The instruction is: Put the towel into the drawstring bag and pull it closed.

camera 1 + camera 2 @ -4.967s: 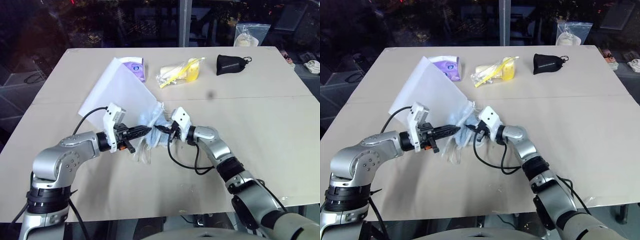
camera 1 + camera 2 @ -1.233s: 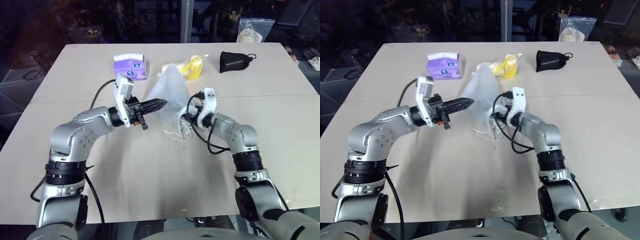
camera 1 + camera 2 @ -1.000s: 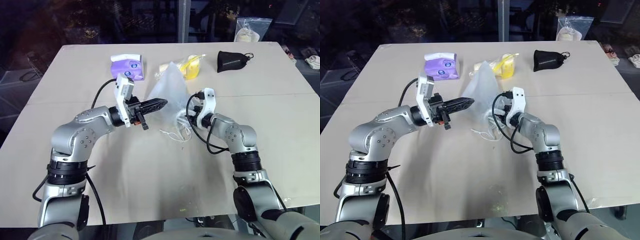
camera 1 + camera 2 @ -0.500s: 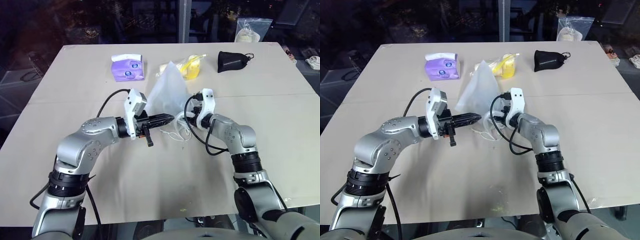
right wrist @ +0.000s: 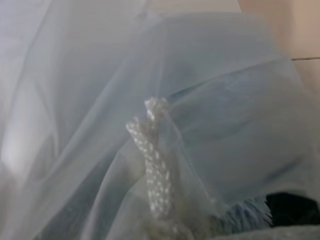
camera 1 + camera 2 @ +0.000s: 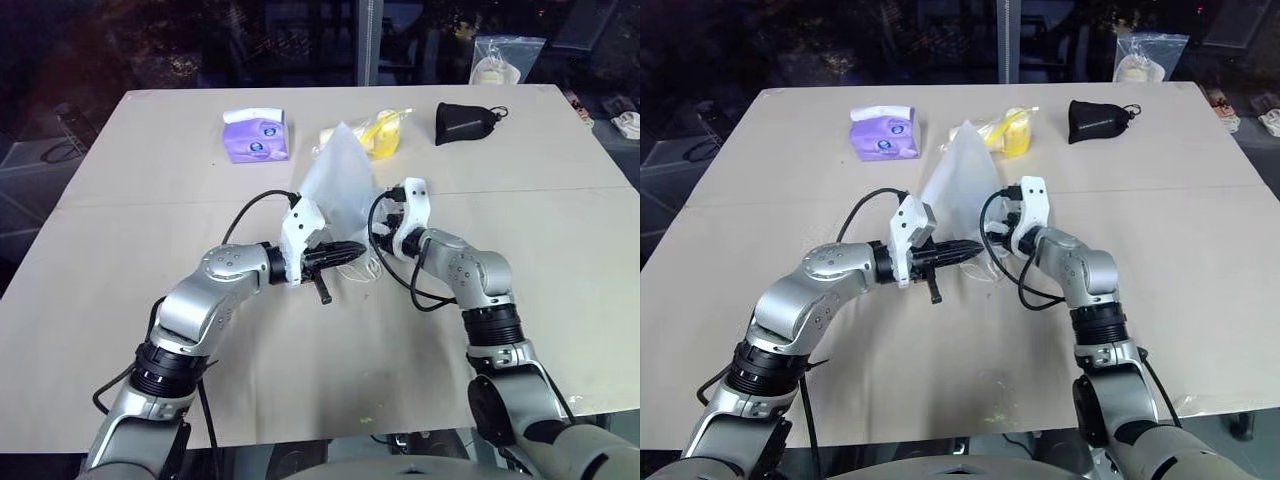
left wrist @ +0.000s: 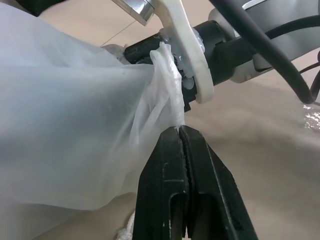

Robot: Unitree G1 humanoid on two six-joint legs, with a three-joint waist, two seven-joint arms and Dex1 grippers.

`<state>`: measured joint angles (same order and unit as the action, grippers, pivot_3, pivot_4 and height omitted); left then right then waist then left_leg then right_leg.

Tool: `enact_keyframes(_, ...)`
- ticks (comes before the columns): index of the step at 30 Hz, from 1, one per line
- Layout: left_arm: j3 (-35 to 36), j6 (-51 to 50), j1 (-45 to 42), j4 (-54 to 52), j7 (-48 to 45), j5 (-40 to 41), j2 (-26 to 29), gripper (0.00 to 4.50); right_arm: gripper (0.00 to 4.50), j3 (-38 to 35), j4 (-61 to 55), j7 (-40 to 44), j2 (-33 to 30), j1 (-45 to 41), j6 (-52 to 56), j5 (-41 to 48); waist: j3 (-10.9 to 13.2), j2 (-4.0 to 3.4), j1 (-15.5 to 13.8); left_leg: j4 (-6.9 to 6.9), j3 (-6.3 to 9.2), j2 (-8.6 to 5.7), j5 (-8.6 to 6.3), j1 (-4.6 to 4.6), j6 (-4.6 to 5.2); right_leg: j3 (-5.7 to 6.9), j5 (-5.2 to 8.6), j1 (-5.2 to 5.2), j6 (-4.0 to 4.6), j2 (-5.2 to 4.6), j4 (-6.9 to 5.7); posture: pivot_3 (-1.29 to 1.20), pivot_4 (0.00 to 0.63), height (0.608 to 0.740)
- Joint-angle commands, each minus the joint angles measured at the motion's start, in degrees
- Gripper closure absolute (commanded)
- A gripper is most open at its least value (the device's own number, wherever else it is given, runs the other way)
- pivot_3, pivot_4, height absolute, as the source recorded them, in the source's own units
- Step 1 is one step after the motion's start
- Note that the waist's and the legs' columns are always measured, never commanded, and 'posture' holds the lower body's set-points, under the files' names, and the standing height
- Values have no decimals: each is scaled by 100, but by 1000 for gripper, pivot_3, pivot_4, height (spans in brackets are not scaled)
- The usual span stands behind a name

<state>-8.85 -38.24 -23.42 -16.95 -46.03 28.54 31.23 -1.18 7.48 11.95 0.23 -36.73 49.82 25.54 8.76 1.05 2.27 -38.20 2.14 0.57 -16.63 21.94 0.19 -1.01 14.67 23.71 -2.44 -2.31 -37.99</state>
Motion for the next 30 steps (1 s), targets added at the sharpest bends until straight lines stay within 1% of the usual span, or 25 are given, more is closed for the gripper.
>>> enact_keyframes(1, 387, -361, -158, -255, -84, 511, 12, 4500, 616, -79, -254, -14, 2, 18, 24, 32, 0, 0, 3, 0, 0, 0, 0, 0, 0, 0, 0, 0, 0, 0, 0, 0, 150, 740)
enact_keyframes(5, 591, -704, -157, -371, -246, 918, 148, 4500, 616, -81, -257, -24, 2, 34, 18, 20, 0, 0, 9, 0, 1, 1, 0, 0, 0, 1, 0, 0, 0, 1, 0, 0, 150, 740)
enact_keyframes(7, 568, -607, -173, -367, -229, 799, 206, 3969, 519, -87, -256, -33, 10, 41, 13, 13, 0, 0, 8, 0, 1, 1, 0, -1, 0, 1, 0, 0, 0, 1, 1, 0, 150, 740)
enact_keyframes(8, 543, -595, -182, -371, -228, 773, 230, 3675, 519, -87, -258, -37, 16, 45, 12, 10, 0, 0, 7, 0, 1, 0, 0, 0, 0, 1, 0, 0, 0, 1, 1, 0, 150, 740)
enact_keyframes(10, 407, -381, -182, -405, -135, 495, 269, 2818, 519, -96, -264, -46, 26, 51, 10, 8, 0, 0, 3, 0, 0, 0, 0, -1, 0, 0, 0, 0, 0, 0, 0, 0, 150, 740)
enact_keyframes(13, 399, -184, -157, -409, 69, 279, 169, 1331, 519, -113, -287, -56, 30, 66, 18, 13, 0, 0, 1, 0, 0, -1, 0, -1, 0, 1, 0, 0, 0, 1, 0, 0, 150, 740)
enact_keyframes(15, 327, -27, -99, -408, 131, 104, 122, 433, 519, -126, -308, -54, 19, 85, 27, 19, 0, 0, 0, 0, 0, 0, 0, -1, -1, 0, 0, 0, 0, 0, 0, 0, 150, 740)
enact_keyframes(19, -25, 433, 16, -291, 293, -465, -4, 433, 519, -136, -323, -50, 14, 107, 33, 17, 0, 0, -6, 0, 0, -1, 0, 0, -1, -1, 0, 0, 0, 0, 3, 0, 150, 740)
enact_keyframes(24, -344, 649, -200, 24, 623, -1024, -318, 433, 519, -142, -308, -67, 46, 86, 17, 13, 0, 0, -18, -1, -2, -2, 0, -1, 0, -1, -1, -1, -1, -2, 0, 0, 150, 740)
enact_keyframes(25, -345, 679, -246, 85, 643, -1086, -349, 941, 519, -142, -308, -69, 51, 86, 13, 13, 0, 0, -16, -1, -1, -2, 0, 0, 0, -1, -1, -1, -1, -1, -1, 0, 150, 740)
enact_keyframes(26, -330, 712, -280, 125, 654, -1132, -379, 1218, 519, -141, -310, -70, 52, 87, 12, 13, 0, 0, -15, -1, -1, -2, 0, -1, 0, -1, -1, -1, -1, -1, -3, 0, 150, 740)
enact_keyframes(27, -313, 780, -310, 153, 652, -1168, -407, 1631, 519, -145, -311, -72, 53, 88, 11, 15, 0, 0, -13, -1, 0, -2, 0, -1, 0, -1, -1, 0, -1, 0, -3, 0, 150, 740)
enact_keyframes(28, -301, 836, -322, 158, 614, -1181, -411, 2213, 519, -147, -310, -73, 56, 90, 9, 16, 0, 0, -12, -1, 0, -2, 0, -1, 0, 0, -1, 0, -1, 0, -3, 0, 150, 740)
enact_keyframes(30, -257, 882, -320, 176, 589, -1217, -391, 2948, 519, -148, -312, -67, 50, 100, 7, 18, 0, 0, -10, -1, 0, -1, 0, -1, 0, -1, -1, 0, -2, 0, -2, 0, 150, 740)
